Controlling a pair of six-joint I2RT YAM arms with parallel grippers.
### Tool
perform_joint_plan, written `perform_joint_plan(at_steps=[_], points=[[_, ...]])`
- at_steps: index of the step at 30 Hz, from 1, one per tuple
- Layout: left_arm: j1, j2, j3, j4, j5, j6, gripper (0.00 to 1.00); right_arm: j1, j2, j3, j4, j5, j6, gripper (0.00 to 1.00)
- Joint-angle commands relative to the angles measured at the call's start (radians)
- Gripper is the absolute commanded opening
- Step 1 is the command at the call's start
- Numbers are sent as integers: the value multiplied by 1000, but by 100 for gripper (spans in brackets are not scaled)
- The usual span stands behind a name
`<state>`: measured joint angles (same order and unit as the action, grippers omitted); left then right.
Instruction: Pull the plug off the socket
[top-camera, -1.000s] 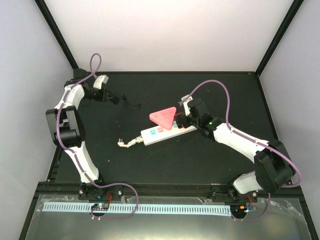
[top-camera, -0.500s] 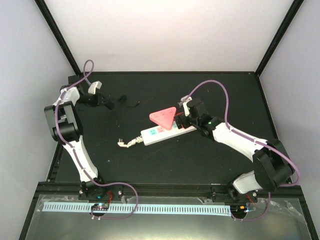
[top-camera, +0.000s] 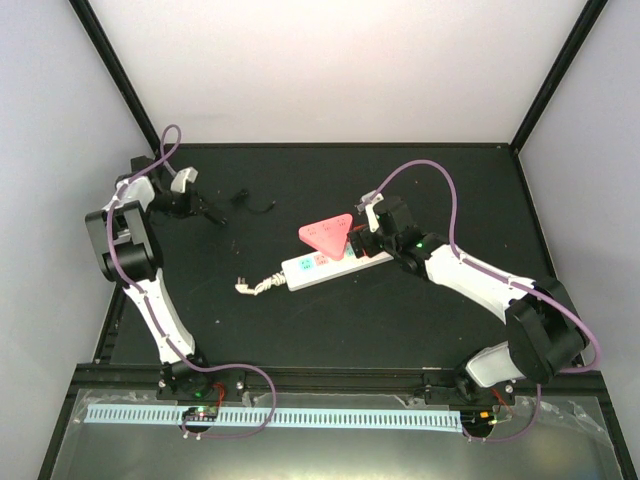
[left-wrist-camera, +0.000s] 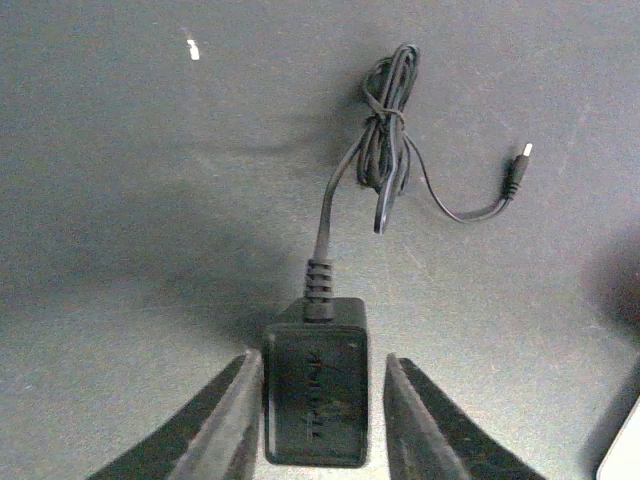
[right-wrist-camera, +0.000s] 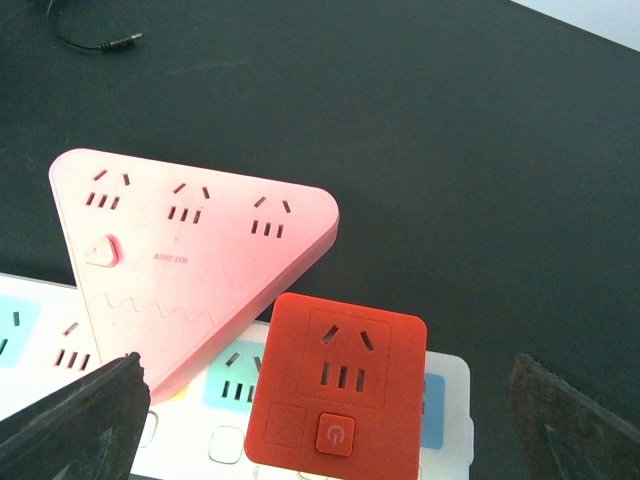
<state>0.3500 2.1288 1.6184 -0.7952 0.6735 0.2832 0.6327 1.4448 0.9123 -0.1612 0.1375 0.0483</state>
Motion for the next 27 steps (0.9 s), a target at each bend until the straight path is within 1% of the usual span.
perform_joint_plan(at_steps=[1, 3, 5, 8, 11, 21, 27], points=[[22, 7, 24, -15, -32, -6, 45, -1, 8, 30, 4, -9, -13, 100], [26, 1, 30, -23, -38, 1, 52, -2, 6, 30, 4, -11, -12, 100], [30, -10, 28, -24, -45, 5, 58, -3, 5, 30, 3, -13, -15, 100], [30, -31, 27, -35, -70, 23, 63, -1, 3, 31, 2, -14, -16, 100], [30, -94, 1, -31, -68, 56, 68, -2, 0, 34, -2, -18, -15, 100], [3, -367, -115, -42, -99, 194, 79, -18, -17, 30, -11, -40, 3, 100], [-33, -487, -132, -113, -80, 271, 84, -54, -35, 20, -28, -72, 16, 100]])
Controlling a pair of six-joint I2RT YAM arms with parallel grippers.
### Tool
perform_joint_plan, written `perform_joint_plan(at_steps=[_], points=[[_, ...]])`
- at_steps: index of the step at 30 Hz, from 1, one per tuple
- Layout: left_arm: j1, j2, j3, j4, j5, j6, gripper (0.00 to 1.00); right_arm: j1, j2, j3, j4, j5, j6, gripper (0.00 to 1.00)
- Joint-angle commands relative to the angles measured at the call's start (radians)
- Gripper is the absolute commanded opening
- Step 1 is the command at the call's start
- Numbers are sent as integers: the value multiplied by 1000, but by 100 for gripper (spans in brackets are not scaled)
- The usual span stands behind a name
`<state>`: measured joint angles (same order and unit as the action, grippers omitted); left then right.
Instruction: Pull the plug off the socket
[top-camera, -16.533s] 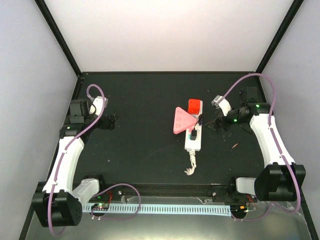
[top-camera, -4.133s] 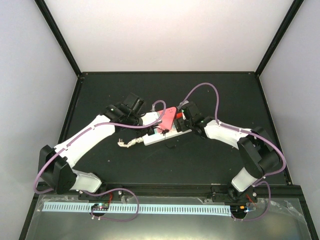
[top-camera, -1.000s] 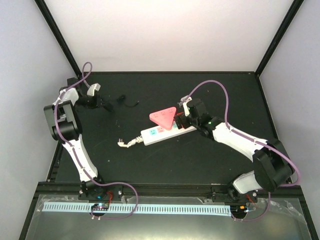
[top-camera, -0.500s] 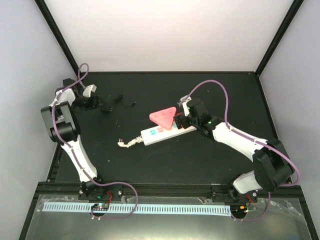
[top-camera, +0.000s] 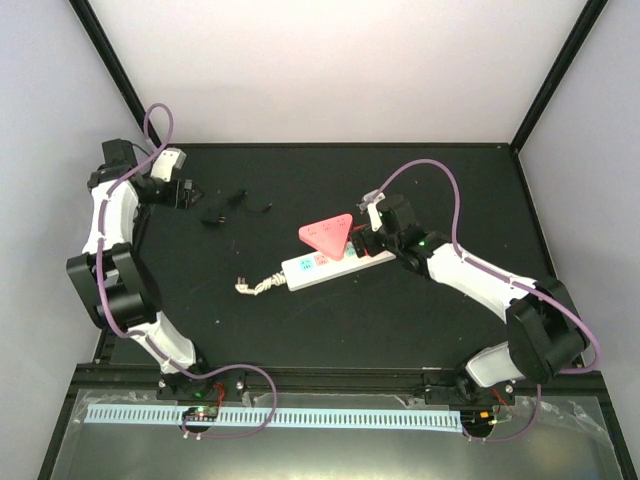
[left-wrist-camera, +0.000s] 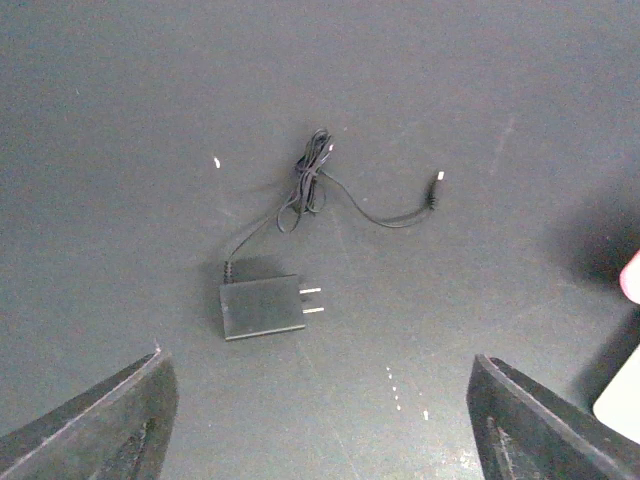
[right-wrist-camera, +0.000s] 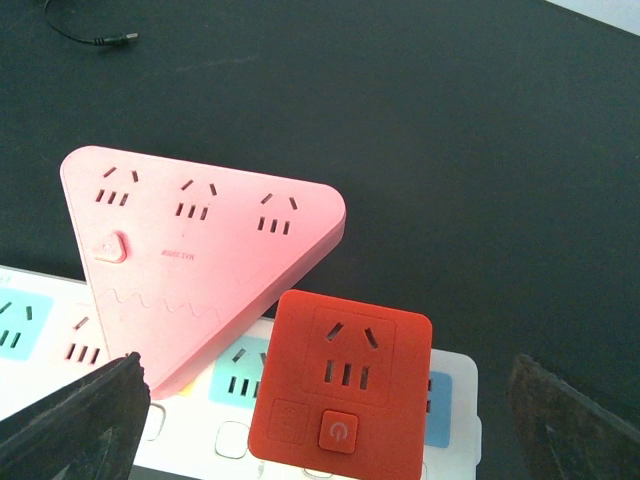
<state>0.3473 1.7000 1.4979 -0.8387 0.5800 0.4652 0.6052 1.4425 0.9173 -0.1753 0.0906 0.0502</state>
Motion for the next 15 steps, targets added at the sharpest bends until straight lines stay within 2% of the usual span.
perform_joint_plan(at_steps=[1, 3, 4, 10, 15], points=[[-47, -79, -16, -83, 10, 109, 87, -33, -36, 14, -18, -32, 14, 100], [-88, -132, -42, -98, 7, 146, 98, -45, -43, 13, -23, -46, 16, 100], [-113, -161, -62, -96, 7, 161, 99, -50, -47, 12, -26, -51, 14, 100], [-306, -300, -197, -49, -18, 189, 99, -72, -74, 0, -41, -58, -1, 100], [-491, -370, -318, 55, -67, 143, 97, -74, -61, -2, -60, -59, 1, 100]])
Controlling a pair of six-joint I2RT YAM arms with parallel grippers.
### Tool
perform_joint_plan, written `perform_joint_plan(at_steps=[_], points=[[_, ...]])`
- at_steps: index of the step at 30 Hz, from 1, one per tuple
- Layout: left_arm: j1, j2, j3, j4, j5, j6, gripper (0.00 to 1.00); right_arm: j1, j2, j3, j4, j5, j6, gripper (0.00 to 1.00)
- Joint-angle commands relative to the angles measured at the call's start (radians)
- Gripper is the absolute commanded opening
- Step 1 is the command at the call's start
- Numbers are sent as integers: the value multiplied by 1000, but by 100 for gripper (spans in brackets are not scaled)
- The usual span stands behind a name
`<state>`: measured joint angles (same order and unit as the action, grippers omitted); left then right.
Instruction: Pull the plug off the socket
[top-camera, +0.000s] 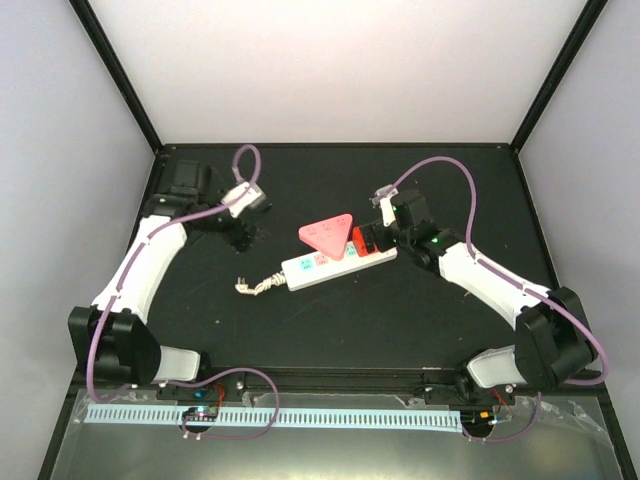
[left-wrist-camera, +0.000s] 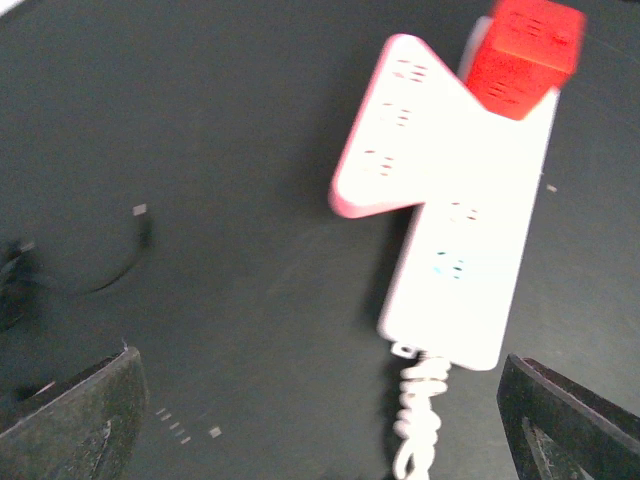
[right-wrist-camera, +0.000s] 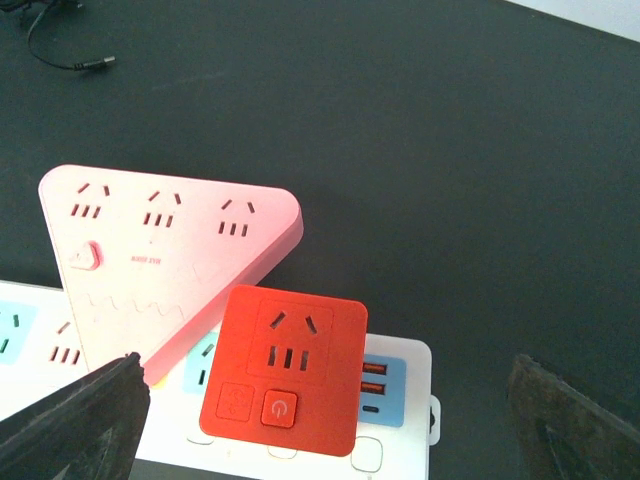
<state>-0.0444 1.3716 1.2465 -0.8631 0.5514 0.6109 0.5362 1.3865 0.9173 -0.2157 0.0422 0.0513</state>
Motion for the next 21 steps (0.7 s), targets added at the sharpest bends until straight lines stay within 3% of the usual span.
perform_joint_plan(at_steps=[1, 7, 13, 21], points=[[-127, -47, -89, 96, -50, -4, 96, -6, 0, -4, -23, -14, 4, 100], [-248, -12, -180, 153, -142, 32, 92, -4, 39, -4, -23, -39, 14, 100], [-310, 89, -148, 127, -203, 45, 72, -2, 112, 27, -47, -41, 33, 100], [-407, 152, -172, 207, -247, 54, 47, -2, 177, 30, -50, -21, 48, 100]])
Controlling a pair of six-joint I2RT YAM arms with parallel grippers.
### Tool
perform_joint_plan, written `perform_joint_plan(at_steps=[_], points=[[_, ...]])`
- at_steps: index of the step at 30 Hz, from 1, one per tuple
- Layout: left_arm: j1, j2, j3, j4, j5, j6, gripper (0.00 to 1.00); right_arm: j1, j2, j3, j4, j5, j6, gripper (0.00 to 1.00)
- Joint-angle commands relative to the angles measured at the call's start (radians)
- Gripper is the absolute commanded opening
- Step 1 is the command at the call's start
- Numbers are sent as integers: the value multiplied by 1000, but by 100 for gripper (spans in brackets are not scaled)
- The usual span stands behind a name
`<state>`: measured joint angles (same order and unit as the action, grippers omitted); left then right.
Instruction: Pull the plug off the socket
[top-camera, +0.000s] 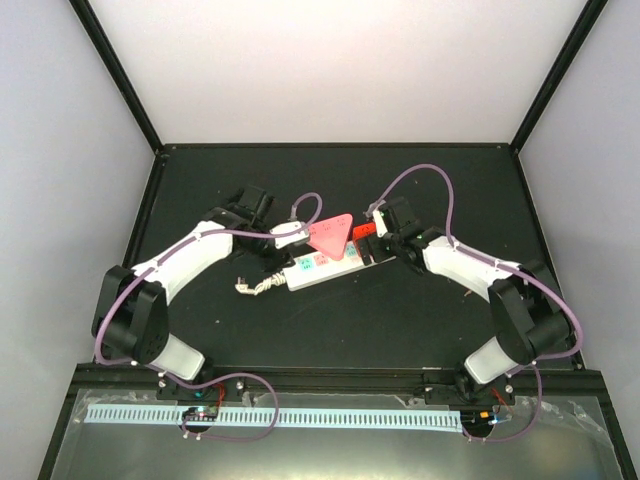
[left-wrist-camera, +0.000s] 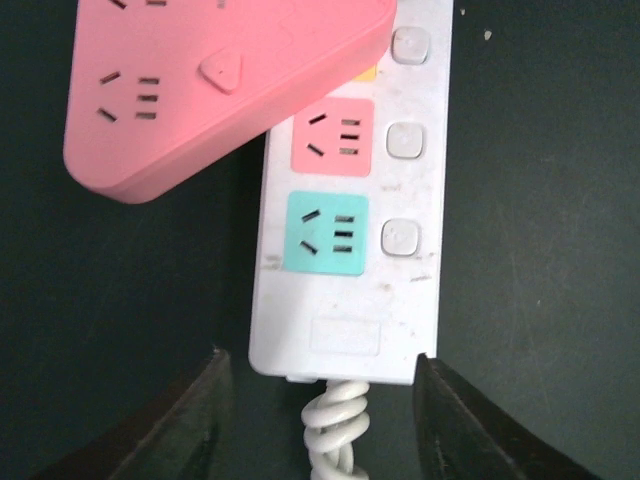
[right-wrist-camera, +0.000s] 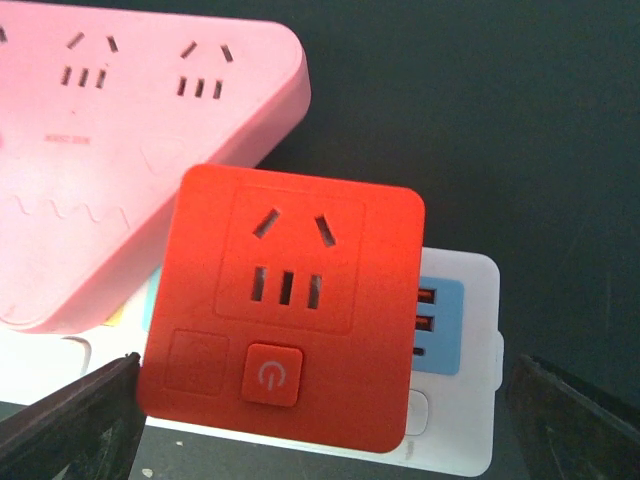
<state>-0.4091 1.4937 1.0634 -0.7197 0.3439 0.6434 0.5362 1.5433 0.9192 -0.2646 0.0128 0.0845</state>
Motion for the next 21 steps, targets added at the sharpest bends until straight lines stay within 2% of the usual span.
perform_joint_plan(at_steps=[1, 4, 10, 21], points=[[-56, 41, 8, 71, -49, 22, 45, -1, 27, 31, -1, 15, 15, 100], [-94, 71, -5, 95, -73, 15, 39, 1, 47, 42, -3, 42, 19, 100], [-164, 103, -26, 139, -154, 20, 37, 17, 55, 34, 19, 84, 38, 98], [-175, 150, -48, 180, -207, 64, 26, 34, 86, 62, 44, 76, 59, 88]])
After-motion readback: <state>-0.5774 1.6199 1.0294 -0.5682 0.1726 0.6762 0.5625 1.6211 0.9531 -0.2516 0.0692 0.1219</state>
